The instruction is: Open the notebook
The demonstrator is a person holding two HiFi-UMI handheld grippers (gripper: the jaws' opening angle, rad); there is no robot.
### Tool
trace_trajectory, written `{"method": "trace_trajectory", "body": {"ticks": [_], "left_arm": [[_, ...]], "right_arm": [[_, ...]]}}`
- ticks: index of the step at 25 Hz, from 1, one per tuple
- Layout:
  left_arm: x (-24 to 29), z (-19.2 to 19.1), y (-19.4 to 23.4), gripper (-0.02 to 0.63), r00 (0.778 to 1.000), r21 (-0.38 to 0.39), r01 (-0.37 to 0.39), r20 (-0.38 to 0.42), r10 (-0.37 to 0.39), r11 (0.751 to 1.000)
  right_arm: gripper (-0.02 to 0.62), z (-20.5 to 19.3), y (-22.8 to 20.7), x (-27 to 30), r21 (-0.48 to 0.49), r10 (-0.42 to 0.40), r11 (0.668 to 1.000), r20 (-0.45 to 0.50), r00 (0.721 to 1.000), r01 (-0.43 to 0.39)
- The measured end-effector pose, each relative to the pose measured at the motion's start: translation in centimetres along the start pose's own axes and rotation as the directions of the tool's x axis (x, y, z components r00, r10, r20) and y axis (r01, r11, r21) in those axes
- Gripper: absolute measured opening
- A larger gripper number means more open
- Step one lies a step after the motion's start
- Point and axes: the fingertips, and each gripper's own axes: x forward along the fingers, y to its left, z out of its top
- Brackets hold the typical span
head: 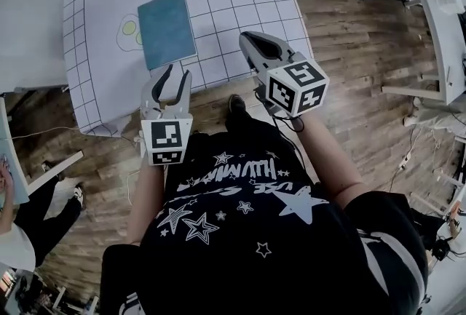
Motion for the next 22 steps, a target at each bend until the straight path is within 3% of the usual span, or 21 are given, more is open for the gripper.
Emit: {"method": "trace_trajectory", "body": {"ticks": [7,15,19,22], "left_arm": [[5.2,-2.3,-0.6,0.207,0.986,0.153,-0.08,-0.132,0.1,0.985],[9.2,-5.0,-0.3,0.224,0.942,0.356,-0.113,-0.259,0.214,0.927],[9.7,-5.4,0.4,0.231,0.907,0.391,-0.16,-0.305,0.291,0.907],[10.0,-5.8,0.7,0.244,0.887,0.383,-0.181,-0.334,0.319,0.906]], "right_arm": [[0.018,1.1,-5.1,-0.5,-0.005,0.019,1.0,-0.008,1.0,-0.019],[0.018,0.0,-9.6,-1.3,0.026,0.015,1.0,-0.04,0.999,-0.014],[0.018,-0.7,-10.6,-1.7,0.039,0.021,0.999,-0.047,0.999,-0.019],[0.018,-0.9,-11.0,-1.9,0.043,0.03,0.999,-0.049,0.998,-0.027]]}}
